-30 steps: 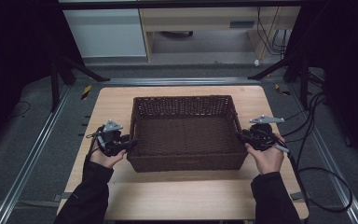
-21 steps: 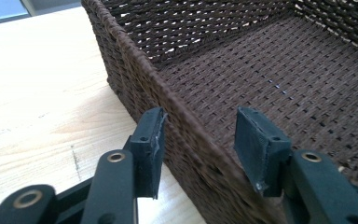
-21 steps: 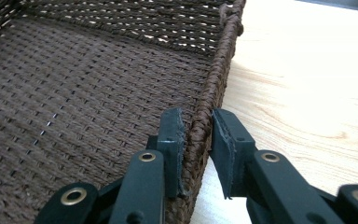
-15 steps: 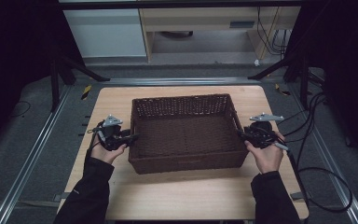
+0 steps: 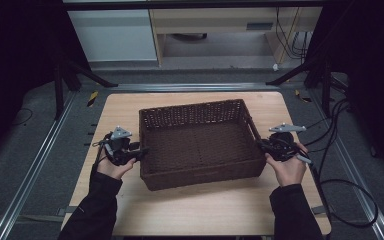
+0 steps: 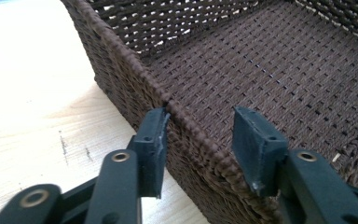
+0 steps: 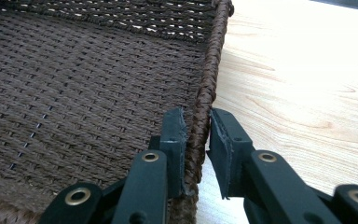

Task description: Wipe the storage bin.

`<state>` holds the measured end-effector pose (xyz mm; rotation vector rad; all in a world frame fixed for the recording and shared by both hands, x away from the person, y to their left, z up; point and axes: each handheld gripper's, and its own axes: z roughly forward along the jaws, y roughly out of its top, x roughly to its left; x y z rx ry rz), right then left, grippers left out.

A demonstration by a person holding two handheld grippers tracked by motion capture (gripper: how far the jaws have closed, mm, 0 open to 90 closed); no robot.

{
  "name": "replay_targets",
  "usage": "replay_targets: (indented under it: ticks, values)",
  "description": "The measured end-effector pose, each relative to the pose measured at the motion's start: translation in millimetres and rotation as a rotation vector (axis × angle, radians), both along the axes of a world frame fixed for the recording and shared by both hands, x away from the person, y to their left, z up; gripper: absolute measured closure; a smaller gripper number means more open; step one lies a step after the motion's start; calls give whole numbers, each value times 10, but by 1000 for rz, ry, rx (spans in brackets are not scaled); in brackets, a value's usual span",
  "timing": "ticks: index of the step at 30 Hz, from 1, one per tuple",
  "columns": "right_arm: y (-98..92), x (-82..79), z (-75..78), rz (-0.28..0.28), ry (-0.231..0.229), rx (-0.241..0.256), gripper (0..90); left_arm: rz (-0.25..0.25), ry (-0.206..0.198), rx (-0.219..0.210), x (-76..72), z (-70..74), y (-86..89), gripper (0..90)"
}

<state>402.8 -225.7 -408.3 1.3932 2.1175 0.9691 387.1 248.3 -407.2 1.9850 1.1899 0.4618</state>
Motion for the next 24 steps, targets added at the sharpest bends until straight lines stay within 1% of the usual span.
replay_targets:
  ticks: [1, 3, 4, 5, 7, 8, 11, 13, 16, 17, 20, 22, 24]
  values:
    - [0, 8, -2, -5, 2, 6, 760, 7, -20, -2, 12, 11, 9, 504]
    - [-3, 30, -6, -10, -4, 6, 769, 11, -18, -13, 50, 21, 22, 505]
    - [-4, 46, -11, -15, -8, 3, 772, 11, -25, -15, 73, 18, 24, 507]
    - [-3, 61, -13, -20, -12, 1, 776, 10, -26, -11, 92, 8, 22, 508]
    - [-1, 86, -20, -27, -20, -5, 779, -2, -9, 7, 135, -39, 7, 521]
    - [1, 93, -24, -30, -23, -4, 775, 2, -13, -3, 139, -54, 7, 517]
    - [-1, 86, -18, -31, -33, -9, 732, 5, -6, -25, 130, -63, 17, 537]
    - [-19, 74, 1, -28, -32, 0, 710, 11, -11, -20, 108, -62, 1, 545]
    - [-40, 49, 25, -25, -35, 10, 687, 15, -10, -2, 53, -49, -38, 544]
    - [-45, 43, 29, -22, -34, 8, 685, 16, -6, -3, 33, -46, -44, 541]
    - [-42, 41, 17, -19, -24, -9, 702, 10, 9, -11, -11, -31, -49, 534]
    - [-39, 52, -7, -25, -17, -28, 756, 7, 11, -7, -9, -23, -46, 524]
    - [-42, 59, -20, -33, -17, -36, 792, -1, 5, 0, -1, -14, -37, 508]
